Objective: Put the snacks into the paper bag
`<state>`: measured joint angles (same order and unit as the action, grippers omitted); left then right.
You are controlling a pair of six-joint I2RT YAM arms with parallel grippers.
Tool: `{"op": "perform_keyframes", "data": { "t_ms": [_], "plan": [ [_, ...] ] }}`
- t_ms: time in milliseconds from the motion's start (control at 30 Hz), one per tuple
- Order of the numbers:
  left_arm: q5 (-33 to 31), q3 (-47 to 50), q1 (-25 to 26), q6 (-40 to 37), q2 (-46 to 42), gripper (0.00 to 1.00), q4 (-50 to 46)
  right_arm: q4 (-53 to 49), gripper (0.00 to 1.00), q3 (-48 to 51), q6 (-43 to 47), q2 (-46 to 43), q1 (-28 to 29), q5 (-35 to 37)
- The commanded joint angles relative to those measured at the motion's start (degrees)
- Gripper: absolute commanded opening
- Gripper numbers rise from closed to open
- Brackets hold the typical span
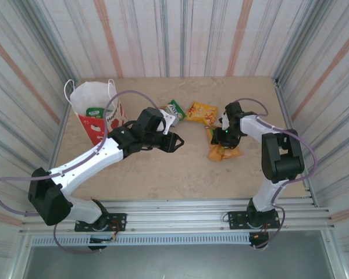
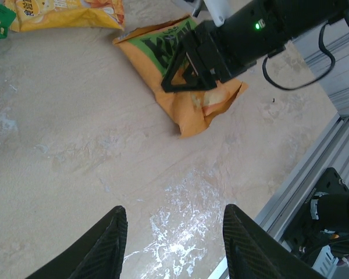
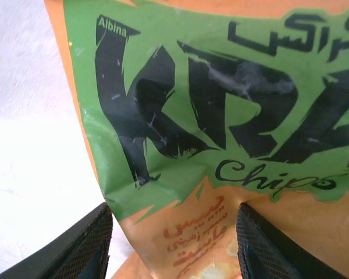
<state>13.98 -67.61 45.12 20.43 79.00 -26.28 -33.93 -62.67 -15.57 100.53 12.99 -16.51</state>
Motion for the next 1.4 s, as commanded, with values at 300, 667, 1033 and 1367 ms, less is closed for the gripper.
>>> {"op": "perform_keyframes", "data": {
  "t_ms": [300,667,1033,1367],
  "plan": [
    [5.52,2.43,0.4,2.26,2.62,0.49,2.08,-5.92,0.69,0.87,-8.01,-13.8,8.21,-1.32],
    [9.2,4.88,0.4,5.56,5.9,0.49,7.28,-10.25,0.67,0.29,-0.38,-13.05,-10.66,-3.9],
    [11.76,4.89,0.74,11.83,13.63,0.5,13.93,-3.76,0.64,4.44,-0.74,-5.8,-10.68,-11.37],
    [11.25,-0.53,1.19,12.72,21.76,0.55,13.77,-0.43,0.59,12.03,-7.31,-12.44,-3.61,-12.91]
  ]
}}
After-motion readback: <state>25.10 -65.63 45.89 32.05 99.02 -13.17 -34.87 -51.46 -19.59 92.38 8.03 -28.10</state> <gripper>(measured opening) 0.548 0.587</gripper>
